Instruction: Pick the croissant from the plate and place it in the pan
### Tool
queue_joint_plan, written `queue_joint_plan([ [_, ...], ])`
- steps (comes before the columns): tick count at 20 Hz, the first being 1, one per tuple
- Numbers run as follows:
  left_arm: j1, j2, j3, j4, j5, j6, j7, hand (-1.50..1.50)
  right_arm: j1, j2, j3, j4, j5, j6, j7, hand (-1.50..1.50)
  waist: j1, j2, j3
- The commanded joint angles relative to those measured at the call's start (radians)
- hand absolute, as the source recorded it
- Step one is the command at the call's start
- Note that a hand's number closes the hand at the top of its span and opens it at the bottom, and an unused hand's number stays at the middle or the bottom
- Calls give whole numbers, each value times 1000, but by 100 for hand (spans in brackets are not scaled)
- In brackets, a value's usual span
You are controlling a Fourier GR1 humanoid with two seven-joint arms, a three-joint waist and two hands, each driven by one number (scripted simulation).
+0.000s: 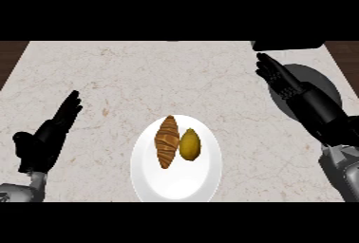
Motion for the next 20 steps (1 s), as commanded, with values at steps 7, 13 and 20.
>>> queue_joint_plan([
  [7,-19,-197,-68,-54,7,34,-128,0,38,92,24,117,273,-204,-170,150,32,-11,-23],
  [13,23,-257,-79,-12,-29,22,-213,0,251,266,16,281,183,-128,-597,-150,50,-6,-14],
  [20,9,-271,-61,-41,-37,6,-177,0,174,168,46,155,350,-154,-385,-150,48,-8,-15],
])
